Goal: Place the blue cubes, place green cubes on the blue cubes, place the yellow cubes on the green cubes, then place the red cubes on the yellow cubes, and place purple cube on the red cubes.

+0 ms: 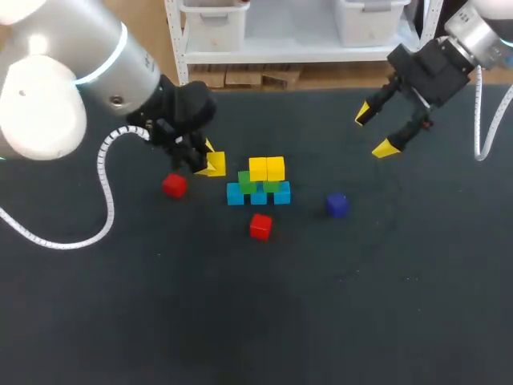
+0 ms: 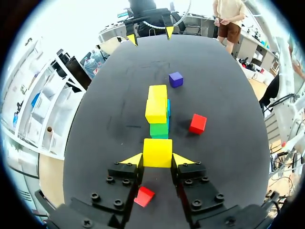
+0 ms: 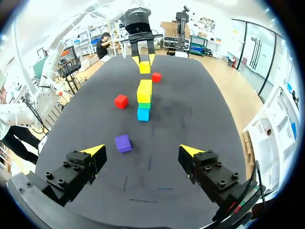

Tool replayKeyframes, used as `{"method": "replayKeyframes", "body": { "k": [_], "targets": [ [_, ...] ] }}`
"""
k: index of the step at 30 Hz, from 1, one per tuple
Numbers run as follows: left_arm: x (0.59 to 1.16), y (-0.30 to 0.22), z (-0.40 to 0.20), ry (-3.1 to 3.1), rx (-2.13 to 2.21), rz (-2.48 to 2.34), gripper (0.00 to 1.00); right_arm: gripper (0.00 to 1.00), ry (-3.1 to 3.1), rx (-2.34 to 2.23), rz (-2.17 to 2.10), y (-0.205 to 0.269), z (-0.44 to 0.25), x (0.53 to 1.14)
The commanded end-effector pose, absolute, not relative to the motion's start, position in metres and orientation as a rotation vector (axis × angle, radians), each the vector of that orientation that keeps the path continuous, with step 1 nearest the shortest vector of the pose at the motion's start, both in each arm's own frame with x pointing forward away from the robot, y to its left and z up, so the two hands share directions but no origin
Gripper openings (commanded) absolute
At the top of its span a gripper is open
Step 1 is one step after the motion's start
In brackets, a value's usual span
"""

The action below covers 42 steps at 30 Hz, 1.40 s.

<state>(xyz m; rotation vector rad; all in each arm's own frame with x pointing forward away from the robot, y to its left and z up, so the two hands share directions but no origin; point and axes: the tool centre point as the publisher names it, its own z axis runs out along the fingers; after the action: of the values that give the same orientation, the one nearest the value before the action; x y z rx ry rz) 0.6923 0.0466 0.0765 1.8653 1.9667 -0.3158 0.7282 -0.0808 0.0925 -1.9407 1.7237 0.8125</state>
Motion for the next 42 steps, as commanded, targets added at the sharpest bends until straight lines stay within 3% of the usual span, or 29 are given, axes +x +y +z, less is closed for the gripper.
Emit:
{"method": "replayKeyframes", "body": {
  "k": [1,42],
  "targets": [
    [0.698,0.038,0.073,1.971,1.869,-0.324,0.00,1.00,1.721,-1.941,0.815,-0.081,0.092,0.729],
    [0.702,0.010,0.060,1.986,1.843,-0.370,0.00,1.00,1.721,-1.941,0.815,-0.081,0.092,0.729]
  ]
}}
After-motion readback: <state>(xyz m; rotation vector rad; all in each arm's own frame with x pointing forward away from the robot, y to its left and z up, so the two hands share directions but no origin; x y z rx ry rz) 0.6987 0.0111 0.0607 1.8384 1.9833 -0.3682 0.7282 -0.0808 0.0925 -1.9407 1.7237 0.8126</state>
